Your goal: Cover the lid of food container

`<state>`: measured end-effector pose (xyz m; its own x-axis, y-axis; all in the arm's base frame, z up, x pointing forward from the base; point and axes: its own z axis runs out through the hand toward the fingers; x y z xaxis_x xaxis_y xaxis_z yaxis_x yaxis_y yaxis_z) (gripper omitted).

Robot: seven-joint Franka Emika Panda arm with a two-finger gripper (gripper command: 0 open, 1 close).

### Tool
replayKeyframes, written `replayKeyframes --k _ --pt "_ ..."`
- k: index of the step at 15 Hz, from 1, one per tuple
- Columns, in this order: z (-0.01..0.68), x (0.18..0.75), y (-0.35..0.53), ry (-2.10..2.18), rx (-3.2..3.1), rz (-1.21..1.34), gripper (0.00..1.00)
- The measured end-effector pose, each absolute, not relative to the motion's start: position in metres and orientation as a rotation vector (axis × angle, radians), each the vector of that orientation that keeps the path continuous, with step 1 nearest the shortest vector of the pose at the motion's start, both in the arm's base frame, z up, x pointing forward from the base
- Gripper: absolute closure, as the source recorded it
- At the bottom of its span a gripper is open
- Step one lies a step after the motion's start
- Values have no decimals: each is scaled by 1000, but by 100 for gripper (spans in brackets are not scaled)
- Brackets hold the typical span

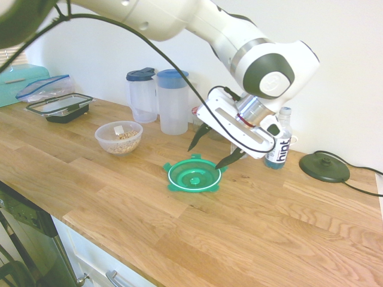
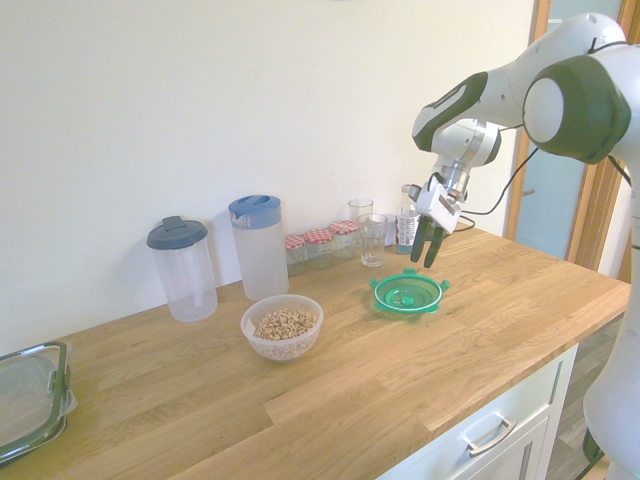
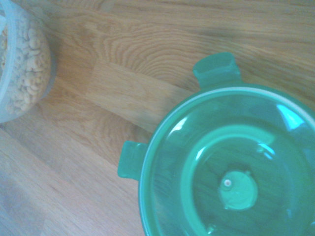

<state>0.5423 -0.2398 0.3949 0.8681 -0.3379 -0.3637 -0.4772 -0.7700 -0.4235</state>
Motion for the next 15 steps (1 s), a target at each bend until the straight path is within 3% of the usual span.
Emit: replayKeyframes --k 12,13,15 --pt "328 575 -258 516 -2451 501 0" --pt "325 576 -256 514 -2446 508 100" --pt "323 575 -256 519 -2434 508 100"
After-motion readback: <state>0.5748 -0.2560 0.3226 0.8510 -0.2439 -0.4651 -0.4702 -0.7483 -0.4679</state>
